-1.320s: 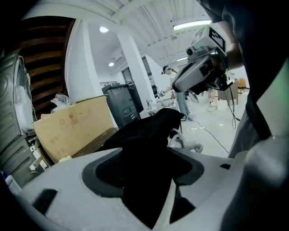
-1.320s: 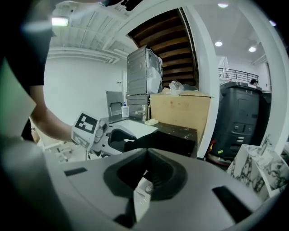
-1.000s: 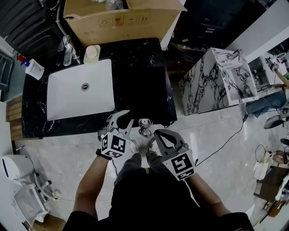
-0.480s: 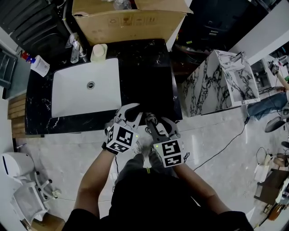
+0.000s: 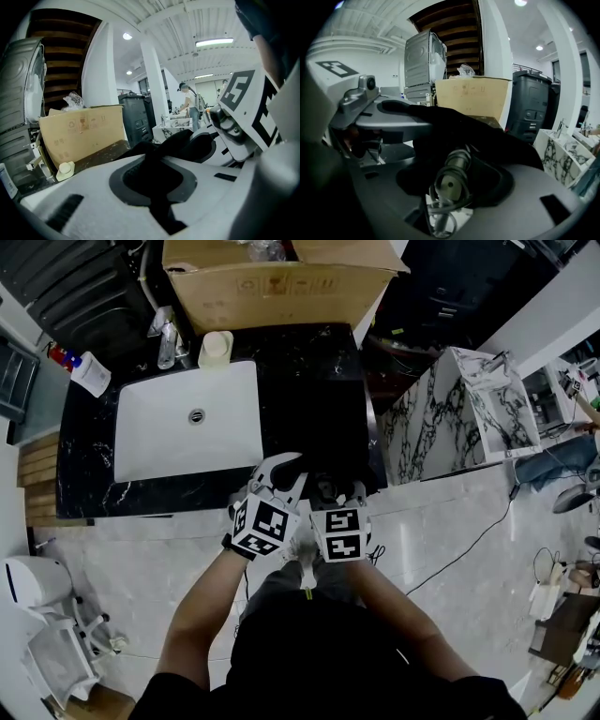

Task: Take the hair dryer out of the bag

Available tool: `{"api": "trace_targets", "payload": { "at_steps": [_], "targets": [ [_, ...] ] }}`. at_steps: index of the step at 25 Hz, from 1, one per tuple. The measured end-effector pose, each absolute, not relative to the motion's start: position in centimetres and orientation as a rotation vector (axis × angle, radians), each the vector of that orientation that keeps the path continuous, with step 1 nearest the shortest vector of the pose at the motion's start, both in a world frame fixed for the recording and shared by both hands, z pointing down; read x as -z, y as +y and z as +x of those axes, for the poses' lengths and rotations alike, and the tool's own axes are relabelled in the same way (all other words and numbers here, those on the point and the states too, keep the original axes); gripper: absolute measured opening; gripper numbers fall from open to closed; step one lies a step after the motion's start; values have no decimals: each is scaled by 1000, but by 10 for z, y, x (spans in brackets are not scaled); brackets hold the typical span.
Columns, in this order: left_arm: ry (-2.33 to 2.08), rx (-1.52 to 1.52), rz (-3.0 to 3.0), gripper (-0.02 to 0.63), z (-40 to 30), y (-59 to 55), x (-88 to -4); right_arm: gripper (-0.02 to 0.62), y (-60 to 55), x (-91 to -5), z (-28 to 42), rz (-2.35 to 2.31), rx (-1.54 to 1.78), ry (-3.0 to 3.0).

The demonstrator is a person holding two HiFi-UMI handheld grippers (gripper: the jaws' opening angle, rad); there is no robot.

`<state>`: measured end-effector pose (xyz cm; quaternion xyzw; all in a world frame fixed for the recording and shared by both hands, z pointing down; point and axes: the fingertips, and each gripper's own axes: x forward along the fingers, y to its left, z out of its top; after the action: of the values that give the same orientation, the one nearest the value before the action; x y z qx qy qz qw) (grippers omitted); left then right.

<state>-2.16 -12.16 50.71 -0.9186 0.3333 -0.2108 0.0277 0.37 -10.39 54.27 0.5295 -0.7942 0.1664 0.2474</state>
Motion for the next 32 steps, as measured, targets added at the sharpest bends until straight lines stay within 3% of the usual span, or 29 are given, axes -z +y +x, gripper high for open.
{"api": "trace_targets", "payload": {
  "at_steps": [4,15,27,32],
  "targets": [
    [1049,620,-2859,34,-26,-123,-507,269,-108,-548,-2,1436,-477,-2130],
    [1114,572,-2912,33,-30,-124,-514,298,-125,-573,0,1441,-612,-2025],
    [1231,619,-2926,32,-68,-133,-536,302,-121,-579,2,1379,-763,-2087],
    [1233,652,-2919,33,-75,-135,-542,301,-120,-576,6,1403,-988,-2159]
  ]
}}
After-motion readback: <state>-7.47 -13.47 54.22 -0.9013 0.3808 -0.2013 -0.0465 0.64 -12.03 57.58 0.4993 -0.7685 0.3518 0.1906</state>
